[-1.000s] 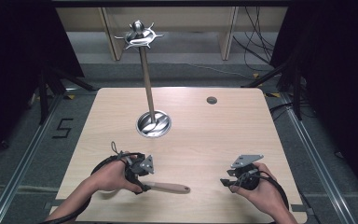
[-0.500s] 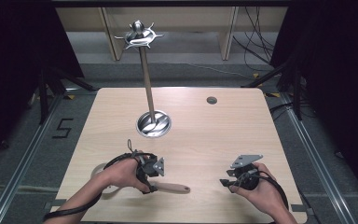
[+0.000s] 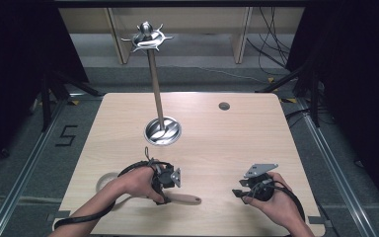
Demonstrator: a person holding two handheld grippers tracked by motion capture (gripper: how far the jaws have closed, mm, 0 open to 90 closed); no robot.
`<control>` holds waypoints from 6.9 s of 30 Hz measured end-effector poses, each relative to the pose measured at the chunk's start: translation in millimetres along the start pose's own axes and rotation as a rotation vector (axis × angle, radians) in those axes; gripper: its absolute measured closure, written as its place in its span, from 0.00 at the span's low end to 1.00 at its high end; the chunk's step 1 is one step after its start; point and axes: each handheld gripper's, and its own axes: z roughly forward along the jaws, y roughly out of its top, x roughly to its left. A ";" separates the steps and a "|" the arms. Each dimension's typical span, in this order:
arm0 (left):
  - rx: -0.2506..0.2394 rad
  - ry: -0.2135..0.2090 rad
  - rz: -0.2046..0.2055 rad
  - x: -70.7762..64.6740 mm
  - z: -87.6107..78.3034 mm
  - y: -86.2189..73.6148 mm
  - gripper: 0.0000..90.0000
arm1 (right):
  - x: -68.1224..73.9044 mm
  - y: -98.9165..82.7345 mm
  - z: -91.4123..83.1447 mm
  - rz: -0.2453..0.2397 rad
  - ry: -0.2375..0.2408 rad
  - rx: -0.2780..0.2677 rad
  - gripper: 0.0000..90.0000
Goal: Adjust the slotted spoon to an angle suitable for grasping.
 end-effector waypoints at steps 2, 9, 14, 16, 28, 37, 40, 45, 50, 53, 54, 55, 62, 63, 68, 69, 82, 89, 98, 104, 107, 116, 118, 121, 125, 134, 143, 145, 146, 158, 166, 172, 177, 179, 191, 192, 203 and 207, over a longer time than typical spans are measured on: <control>0.014 -0.014 0.001 0.3 2.2 3.1 0.54 | -0.1 0.0 -0.4 0.001 0.001 0.002 0.60; 0.052 -0.032 0.027 0.2 6.3 6.8 0.56 | -0.1 -0.7 1.4 0.003 -0.001 -0.013 0.60; 0.066 -0.044 0.031 0.2 8.8 7.6 0.57 | 0.0 -0.8 1.6 0.004 -0.003 -0.015 0.60; 0.075 -0.053 0.030 0.8 9.8 7.4 0.58 | -0.2 -0.5 0.9 0.002 0.001 -0.005 0.60; 0.098 -0.069 0.043 2.0 15.4 7.7 0.63 | -0.1 -0.8 2.0 0.001 -0.001 -0.011 0.60; 0.127 -0.014 0.082 -2.3 16.3 11.8 0.78 | 0.5 -0.5 1.2 0.015 0.009 -0.002 0.60; 0.130 -0.001 0.098 -4.8 16.2 12.3 0.79 | 1.9 -0.7 1.5 0.029 0.011 0.001 0.60; 0.115 0.019 0.101 -5.2 15.6 10.6 0.80 | 2.2 -0.7 1.5 0.032 0.011 0.001 0.60; 0.080 0.038 0.089 -2.3 7.4 7.0 0.81 | 0.6 -0.7 1.6 0.016 0.009 -0.001 0.59; 0.029 0.055 0.067 -1.1 -2.8 3.4 0.81 | 0.2 -0.5 1.6 0.015 0.010 0.000 0.59; 0.017 0.057 0.058 -0.4 -8.3 1.5 0.81 | 0.6 -0.4 1.7 0.018 0.009 -0.001 0.59; 0.011 0.067 0.064 0.6 -11.7 0.6 0.81 | 0.2 -0.7 2.5 0.003 -0.001 -0.006 0.59; -0.079 0.127 0.012 3.6 -37.7 -13.9 0.81 | 0.5 0.2 1.4 0.002 0.003 0.010 0.59; -0.094 0.128 0.005 4.4 -40.7 -16.5 0.81 | 0.5 0.2 1.3 0.004 0.002 0.010 0.59; -0.187 0.160 -0.050 5.5 -58.0 -29.5 0.81 | 0.2 -0.5 2.8 0.004 -0.003 -0.007 0.59; -0.207 0.164 -0.068 5.4 -61.3 -32.5 0.81 | 0.1 -0.4 2.8 0.004 -0.003 -0.007 0.59; -0.389 0.232 -0.205 9.0 -98.4 -69.7 0.81 | 0.4 0.6 2.1 -0.001 -0.001 0.011 0.58; -0.497 0.293 -0.282 8.0 -110.9 -83.0 0.81 | 0.4 0.4 2.0 0.001 -0.003 0.011 0.58; -0.607 0.367 -0.365 7.2 -130.2 -100.1 0.81 | 0.8 0.0 3.8 0.000 -0.008 -0.003 0.58; -0.706 0.419 -0.445 5.8 -139.8 -107.6 0.81 | 0.2 0.5 2.3 0.000 -0.004 0.013 0.58; -0.759 0.428 -0.479 6.1 -145.4 -111.3 0.81 | 0.5 0.0 3.9 0.002 -0.009 -0.004 0.58; -0.873 0.520 -0.560 6.6 -155.6 -114.4 0.81 | 1.1 0.7 2.0 0.021 0.002 0.016 0.58; -0.906 0.526 -0.571 7.0 -157.3 -114.3 0.81 | 0.9 0.8 1.6 0.020 0.000 0.018 0.58; -0.941 0.542 -0.577 6.8 -159.5 -113.2 0.81 | -0.1 0.3 2.2 0.007 -0.004 0.012 0.58; -0.965 0.571 -0.573 7.0 -161.9 -112.0 0.81 | -0.2 0.4 2.3 0.003 -0.008 0.009 0.58; -0.992 0.600 -0.596 6.9 -165.4 -110.4 0.81 | -0.3 -0.1 3.1 0.005 -0.018 -0.015 0.58; -1.001 0.611 -0.605 5.8 -165.4 -110.3 0.81 | -0.7 0.6 0.6 0.009 -0.022 -0.032 0.58; -1.003 0.616 -0.608 5.4 -165.6 -110.1 0.81 | -0.6 0.6 0.4 0.014 -0.025 -0.036 0.58; -1.003 0.617 -0.609 5.3 -165.6 -110.0 0.81 | -0.6 0.6 0.4 0.016 -0.026 -0.038 0.58; -1.023 0.637 -0.617 6.5 -167.1 -109.1 0.81 | -1.1 0.6 -0.5 0.023 -0.028 -0.060 0.58; -1.029 0.648 -0.611 9.3 -169.8 -106.8 0.81 | -2.0 1.0 -3.7 0.047 -0.027 -0.067 0.57; -1.040 0.659 -0.616 11.2 -171.4 -105.1 0.81 | -2.2 0.8 -3.1 0.053 -0.034 -0.080 0.57; -1.050 0.668 -0.621 13.5 -173.1 -103.6 0.81 | -2.9 1.2 -5.0 0.049 -0.038 -0.083 0.57; -1.057 0.672 -0.623 14.8 -173.4 -102.5 0.81 | -2.9 1.8 -6.8 0.060 -0.030 -0.065 0.56; -1.071 0.683 -0.627 22.2 -177.8 -96.1 0.81 | -3.4 0.3 -4.4 0.063 -0.044 -0.096 0.56; -1.071 0.683 -0.627 22.7 -178.1 -95.8 0.81 | -3.4 0.3 -4.3 0.062 -0.045 -0.097 0.56; -1.081 0.685 -0.626 29.0 -181.1 -90.7 0.81 | -3.8 1.0 -7.1 0.073 -0.034 -0.075 0.56; -1.082 0.683 -0.627 29.7 -182.3 -90.1 0.81 | -4.9 -0.5 -3.3 0.066 -0.048 -0.116 0.56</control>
